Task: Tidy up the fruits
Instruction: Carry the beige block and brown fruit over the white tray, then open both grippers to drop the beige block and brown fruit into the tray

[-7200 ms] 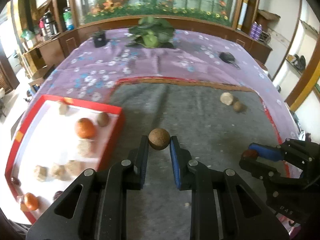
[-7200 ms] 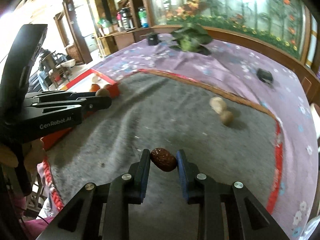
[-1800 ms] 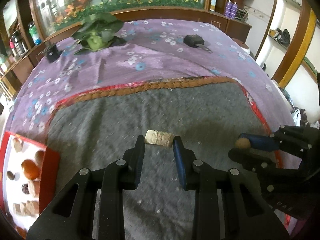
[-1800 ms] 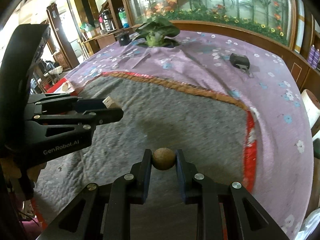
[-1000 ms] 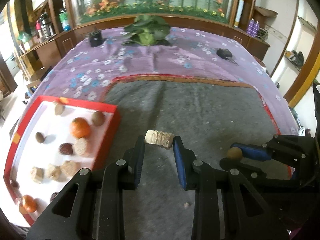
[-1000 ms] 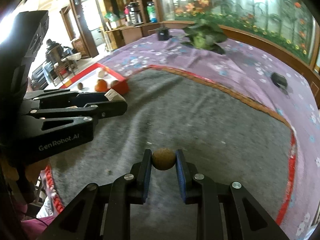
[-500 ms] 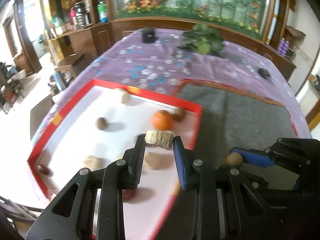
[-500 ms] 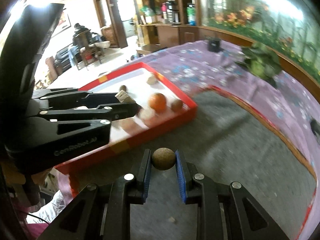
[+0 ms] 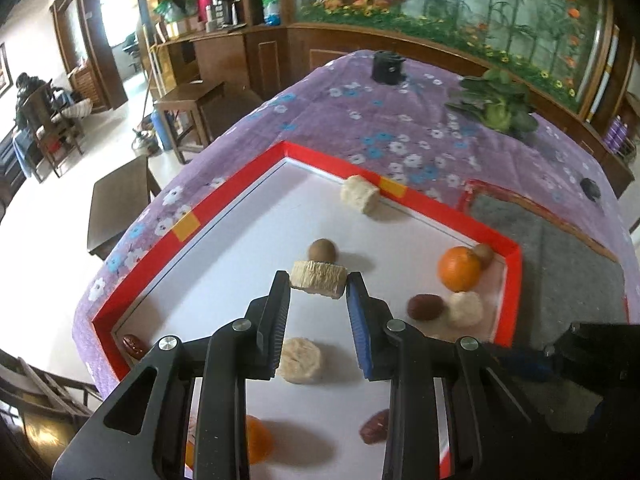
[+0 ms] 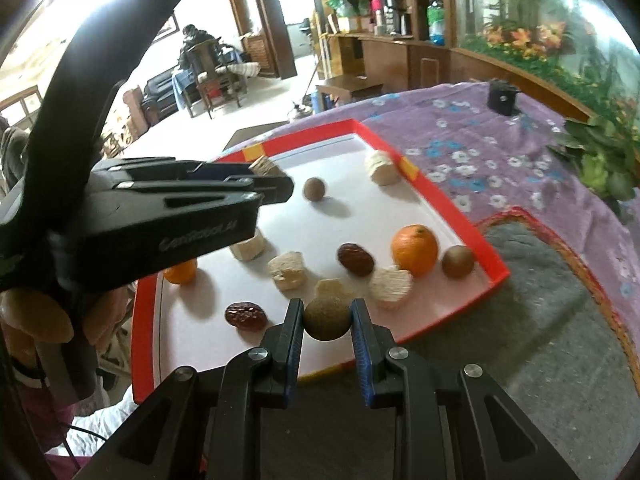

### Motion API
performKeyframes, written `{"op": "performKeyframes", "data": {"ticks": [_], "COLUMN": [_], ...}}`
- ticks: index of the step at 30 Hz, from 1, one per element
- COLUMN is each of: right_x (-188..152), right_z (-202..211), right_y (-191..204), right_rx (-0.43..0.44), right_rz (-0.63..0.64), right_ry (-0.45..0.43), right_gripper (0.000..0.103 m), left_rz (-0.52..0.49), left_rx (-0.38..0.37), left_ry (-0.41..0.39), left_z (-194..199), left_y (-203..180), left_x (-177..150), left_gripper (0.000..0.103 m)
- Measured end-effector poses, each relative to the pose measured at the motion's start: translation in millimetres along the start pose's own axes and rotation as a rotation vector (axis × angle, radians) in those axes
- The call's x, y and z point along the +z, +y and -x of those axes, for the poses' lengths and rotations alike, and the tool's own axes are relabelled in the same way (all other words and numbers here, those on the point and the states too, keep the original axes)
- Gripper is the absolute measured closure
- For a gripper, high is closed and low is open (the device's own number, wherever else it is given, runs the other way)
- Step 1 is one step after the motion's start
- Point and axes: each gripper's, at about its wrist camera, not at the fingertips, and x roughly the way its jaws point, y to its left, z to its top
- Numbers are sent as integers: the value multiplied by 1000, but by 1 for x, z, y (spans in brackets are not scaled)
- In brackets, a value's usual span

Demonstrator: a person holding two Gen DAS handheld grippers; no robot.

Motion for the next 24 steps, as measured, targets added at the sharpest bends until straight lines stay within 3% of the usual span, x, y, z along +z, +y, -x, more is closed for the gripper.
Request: {"op": "performKeyframes", "data": {"ticks": [10,15,20,24], "right_x": [-1,-3,-5,-6], "right_z": [-16,-16,-7,4], "right_y": [6,3,6,4], "right_rx": [25,51,43,20], "right_rz": [2,-32,-34,-55], "right_ry": [33,21,4,-38], "right_gripper": [80,74,73,69], "left_rz": [22,25,28,20], "left_rx": [32,36,45,58], "left_ry": [41,53,28,3], "left_z": [-17,-19,-14,-5], "left_y": [2,1,0,-3], "left_x": [-3,-4,-6,-9], "left_gripper": [75,75,47,47]}}
